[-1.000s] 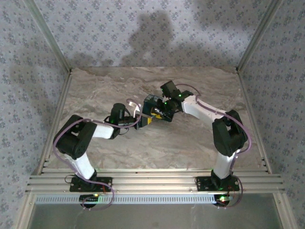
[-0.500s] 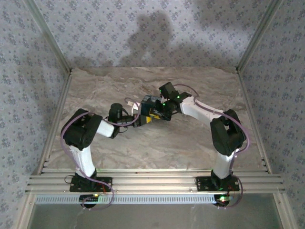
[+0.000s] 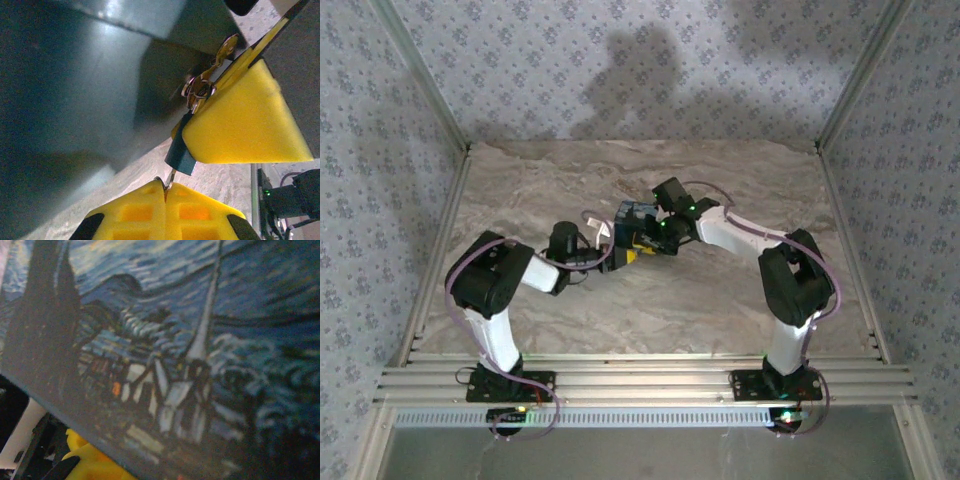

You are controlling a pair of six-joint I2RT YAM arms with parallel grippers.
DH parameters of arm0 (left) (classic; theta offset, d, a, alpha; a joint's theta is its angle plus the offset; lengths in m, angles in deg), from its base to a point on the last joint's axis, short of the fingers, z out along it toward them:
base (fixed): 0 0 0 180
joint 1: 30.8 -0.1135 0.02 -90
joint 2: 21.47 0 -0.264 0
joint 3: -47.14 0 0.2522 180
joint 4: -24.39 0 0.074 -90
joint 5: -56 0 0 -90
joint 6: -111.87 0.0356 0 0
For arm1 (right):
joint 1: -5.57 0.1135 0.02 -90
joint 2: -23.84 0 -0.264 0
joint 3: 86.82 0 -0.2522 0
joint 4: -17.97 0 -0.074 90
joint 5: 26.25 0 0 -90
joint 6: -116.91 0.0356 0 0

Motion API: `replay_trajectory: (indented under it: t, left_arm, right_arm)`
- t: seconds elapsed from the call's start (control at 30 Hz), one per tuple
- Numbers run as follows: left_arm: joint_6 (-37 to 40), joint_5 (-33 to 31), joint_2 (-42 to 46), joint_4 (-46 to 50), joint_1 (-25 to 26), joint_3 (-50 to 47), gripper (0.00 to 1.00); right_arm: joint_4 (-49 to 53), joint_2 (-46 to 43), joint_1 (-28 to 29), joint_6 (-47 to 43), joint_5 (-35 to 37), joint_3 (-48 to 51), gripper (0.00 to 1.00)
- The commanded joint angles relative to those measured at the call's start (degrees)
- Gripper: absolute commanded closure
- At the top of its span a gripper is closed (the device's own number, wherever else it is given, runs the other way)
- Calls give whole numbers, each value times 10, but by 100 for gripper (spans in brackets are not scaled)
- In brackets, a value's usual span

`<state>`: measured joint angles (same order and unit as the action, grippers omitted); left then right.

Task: Unlock the padlock with the key

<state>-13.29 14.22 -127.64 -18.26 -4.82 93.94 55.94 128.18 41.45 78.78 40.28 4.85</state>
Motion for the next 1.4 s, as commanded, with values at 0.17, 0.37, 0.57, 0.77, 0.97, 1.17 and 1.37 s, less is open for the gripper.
replay_trajectory:
  t: [0.17,0.37,0.57,0.77,0.97,1.17,1.37]
  left_arm:
    - [34,-75,24,-30,29,-60,100]
    - [54,-112,35,4,48,-76,100]
    - [84,-144,58,66,74,-67,100]
    - [109,-185,82,108,100,-64,100]
    - [144,-236,113,154,129,-59,100]
    - [141,-251,124,154,130,-63,100]
    - [129,-242,119,149,130,-60,100]
  right_arm:
    - [-18,-41,39,30,31,53,53]
    - [-59,-80,52,64,75,112,43]
    - [-100,-116,59,101,116,170,41]
    - [-137,-107,68,126,141,192,42]
    - [-162,-84,74,144,150,191,44]
    - [-165,-72,76,155,149,190,45]
    - [-154,-81,83,162,166,196,45]
